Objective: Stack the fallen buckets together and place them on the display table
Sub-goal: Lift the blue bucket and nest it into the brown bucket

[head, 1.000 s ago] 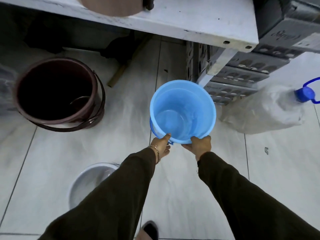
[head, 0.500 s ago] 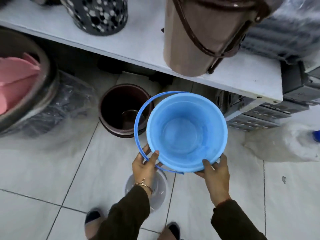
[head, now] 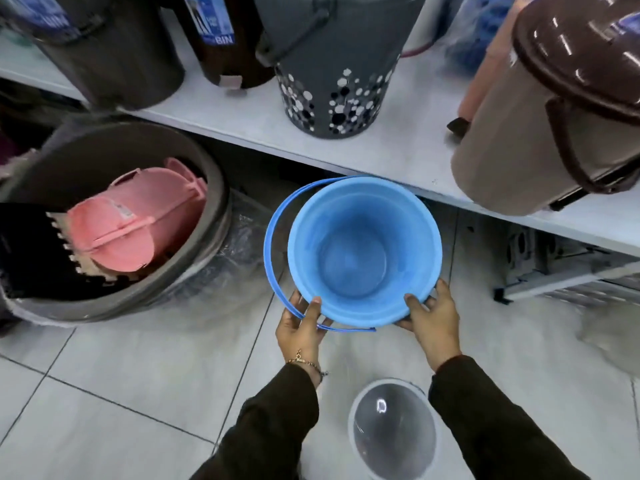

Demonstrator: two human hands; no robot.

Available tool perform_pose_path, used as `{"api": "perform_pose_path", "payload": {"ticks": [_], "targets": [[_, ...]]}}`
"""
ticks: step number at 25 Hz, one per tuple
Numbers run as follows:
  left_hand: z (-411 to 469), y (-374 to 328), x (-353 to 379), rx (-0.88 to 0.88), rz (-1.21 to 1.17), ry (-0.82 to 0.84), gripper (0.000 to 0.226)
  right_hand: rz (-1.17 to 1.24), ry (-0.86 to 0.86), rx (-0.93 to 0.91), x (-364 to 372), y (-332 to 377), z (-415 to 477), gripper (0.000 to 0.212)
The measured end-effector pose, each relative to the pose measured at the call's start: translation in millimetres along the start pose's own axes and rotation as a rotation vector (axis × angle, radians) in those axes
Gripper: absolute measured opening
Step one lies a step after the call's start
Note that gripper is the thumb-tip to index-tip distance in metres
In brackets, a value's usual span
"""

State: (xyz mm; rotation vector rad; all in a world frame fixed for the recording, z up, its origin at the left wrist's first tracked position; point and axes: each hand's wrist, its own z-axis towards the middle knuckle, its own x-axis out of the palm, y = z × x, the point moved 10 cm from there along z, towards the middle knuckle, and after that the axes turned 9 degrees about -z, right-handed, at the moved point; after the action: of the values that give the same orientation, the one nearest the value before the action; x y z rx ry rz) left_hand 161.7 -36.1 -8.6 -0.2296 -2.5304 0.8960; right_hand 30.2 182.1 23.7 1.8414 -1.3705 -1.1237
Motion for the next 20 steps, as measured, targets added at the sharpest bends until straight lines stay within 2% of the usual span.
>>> {"api": "perform_pose_path", "payload": {"ticks": [6, 11, 13, 15, 17, 20], "targets": [[101, 35, -32, -0.160, 0.240, -0.114, 0.032, -0.130, -0.189, 0.209, 46, -90, 54, 0.036], [144, 55, -64, -0.179, 0.600, -0.176, 0.036, -0.346, -0.115, 0.323, 60, -158, 78, 0.019], [142, 58, -72, -0.157, 0.705, -0.150, 0.049, -0.368, -0.055, 0.355, 56, -167, 68, 0.034], [133, 70, -90, -0.172, 0.771, -0.122, 0.072, -0.425, -0.001, 0.375, 41, -180, 54, 0.050], [122, 91, -114, -0.236, 0.813, -0.109, 0.089, -0.499, 0.031, 0.385, 16, -200, 38, 0.056], [97, 139, -143, -0.391, 0.877, -0.049, 0.085, -0.636, 0.046, 0.430, -30, -253, 17, 0.059]]}}
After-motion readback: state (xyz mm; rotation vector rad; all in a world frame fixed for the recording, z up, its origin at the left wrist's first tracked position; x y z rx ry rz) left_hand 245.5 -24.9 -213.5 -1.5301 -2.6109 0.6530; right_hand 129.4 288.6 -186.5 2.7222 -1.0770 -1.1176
